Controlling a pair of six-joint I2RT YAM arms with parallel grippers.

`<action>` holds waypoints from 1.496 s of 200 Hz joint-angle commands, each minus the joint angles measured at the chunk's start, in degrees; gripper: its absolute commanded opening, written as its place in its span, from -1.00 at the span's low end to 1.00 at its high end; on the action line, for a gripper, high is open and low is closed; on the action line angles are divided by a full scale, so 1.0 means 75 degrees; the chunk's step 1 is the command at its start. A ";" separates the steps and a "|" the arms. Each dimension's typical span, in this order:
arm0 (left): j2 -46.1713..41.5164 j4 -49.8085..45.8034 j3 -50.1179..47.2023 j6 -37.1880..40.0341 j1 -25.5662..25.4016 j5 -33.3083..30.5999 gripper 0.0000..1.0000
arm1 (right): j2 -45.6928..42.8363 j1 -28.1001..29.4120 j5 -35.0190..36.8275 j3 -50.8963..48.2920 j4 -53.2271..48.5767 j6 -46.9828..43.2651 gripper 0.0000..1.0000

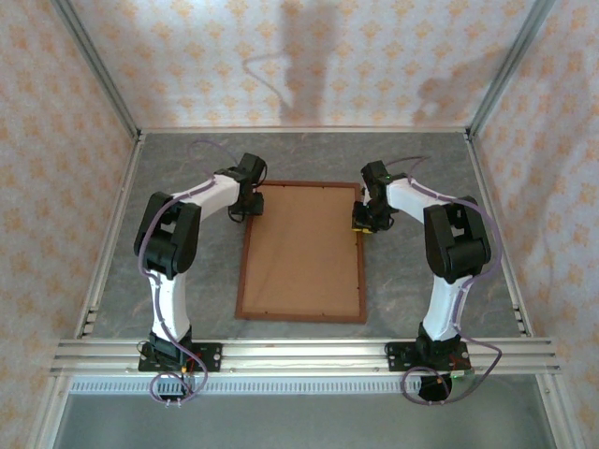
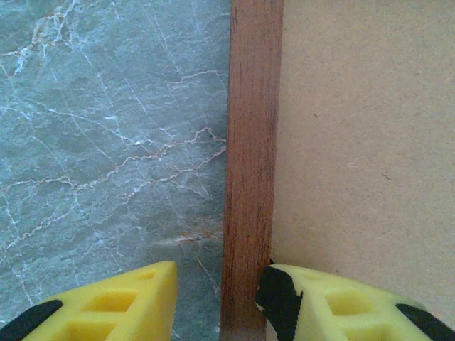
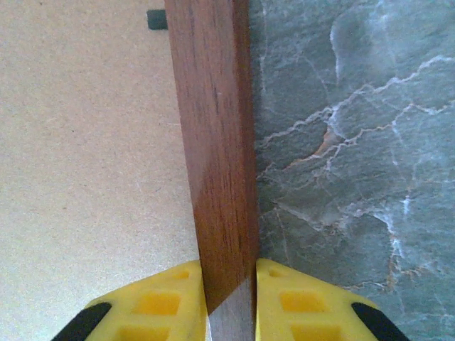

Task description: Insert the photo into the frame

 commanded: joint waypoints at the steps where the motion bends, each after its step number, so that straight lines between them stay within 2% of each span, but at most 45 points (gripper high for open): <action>1: 0.0646 -0.0439 -0.0080 0.0204 -0.0534 0.0963 -0.11 | 0.0433 0.0238 0.0120 -0.0150 0.0095 -0.0102 -0.60; 97: 0.0705 -0.0530 0.0179 0.0205 -0.0699 0.0997 0.04 | 0.0437 0.0250 0.0151 -0.0135 0.0079 -0.0096 -0.62; 147: -0.0786 -0.0196 -0.0540 -0.0008 -0.0565 0.0450 0.18 | 0.0321 0.0218 0.0349 -0.0193 0.0096 -0.0009 -0.63; 175: -0.1926 -0.0082 -0.1445 -0.0185 -0.0253 0.0693 0.23 | 0.0407 0.0217 0.0301 -0.0152 0.0097 0.0004 -0.63; 200: -0.2592 0.0045 -0.2463 -0.0423 0.0191 0.1338 0.17 | 0.0432 0.0221 0.0287 -0.0127 0.0094 -0.0033 -0.63; 227: -0.2814 -0.0051 -0.3022 -0.0516 0.0250 0.1885 0.04 | 0.0456 0.0186 0.0305 -0.0101 0.0058 -0.0050 -0.63; 256: -0.2958 -0.0156 -0.3330 -0.0548 0.0250 0.1811 -0.15 | 0.0457 0.0171 0.0298 -0.0111 0.0069 -0.0052 -0.63; 299: -0.3006 -0.0264 -0.3428 -0.0484 0.0247 0.1822 -0.31 | 0.0455 0.0170 0.0308 -0.0136 0.0054 -0.0055 -0.63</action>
